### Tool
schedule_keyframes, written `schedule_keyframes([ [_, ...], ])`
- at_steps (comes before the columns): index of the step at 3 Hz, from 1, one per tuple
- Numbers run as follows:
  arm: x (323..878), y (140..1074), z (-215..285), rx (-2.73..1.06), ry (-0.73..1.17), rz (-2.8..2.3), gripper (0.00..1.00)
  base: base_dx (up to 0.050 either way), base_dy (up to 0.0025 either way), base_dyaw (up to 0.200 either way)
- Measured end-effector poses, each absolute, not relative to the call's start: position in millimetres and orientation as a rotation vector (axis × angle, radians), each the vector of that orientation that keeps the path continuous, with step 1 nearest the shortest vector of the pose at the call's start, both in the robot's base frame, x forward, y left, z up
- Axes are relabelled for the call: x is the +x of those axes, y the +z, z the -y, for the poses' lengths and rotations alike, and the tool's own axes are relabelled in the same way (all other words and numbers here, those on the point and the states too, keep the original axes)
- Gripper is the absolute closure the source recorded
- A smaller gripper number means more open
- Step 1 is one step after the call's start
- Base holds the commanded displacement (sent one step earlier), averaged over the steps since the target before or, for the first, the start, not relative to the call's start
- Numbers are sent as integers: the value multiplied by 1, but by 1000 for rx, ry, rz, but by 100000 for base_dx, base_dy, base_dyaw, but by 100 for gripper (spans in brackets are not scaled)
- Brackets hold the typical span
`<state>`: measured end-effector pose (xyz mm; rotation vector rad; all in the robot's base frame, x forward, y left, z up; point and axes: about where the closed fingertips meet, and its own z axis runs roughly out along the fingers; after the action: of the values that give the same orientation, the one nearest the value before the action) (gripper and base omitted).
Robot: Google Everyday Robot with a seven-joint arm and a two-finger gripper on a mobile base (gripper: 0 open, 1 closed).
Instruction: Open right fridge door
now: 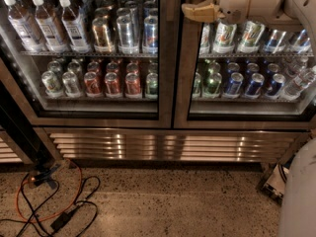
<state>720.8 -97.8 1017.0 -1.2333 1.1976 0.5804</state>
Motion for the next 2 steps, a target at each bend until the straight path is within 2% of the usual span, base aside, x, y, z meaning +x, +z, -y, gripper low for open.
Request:
schedule_keyframes([
  [1,721,1017,98,-1233,580,-1198,87,0,0,0],
  [2,721,1017,98,-1233,580,-1198,100,0,0,0],
])
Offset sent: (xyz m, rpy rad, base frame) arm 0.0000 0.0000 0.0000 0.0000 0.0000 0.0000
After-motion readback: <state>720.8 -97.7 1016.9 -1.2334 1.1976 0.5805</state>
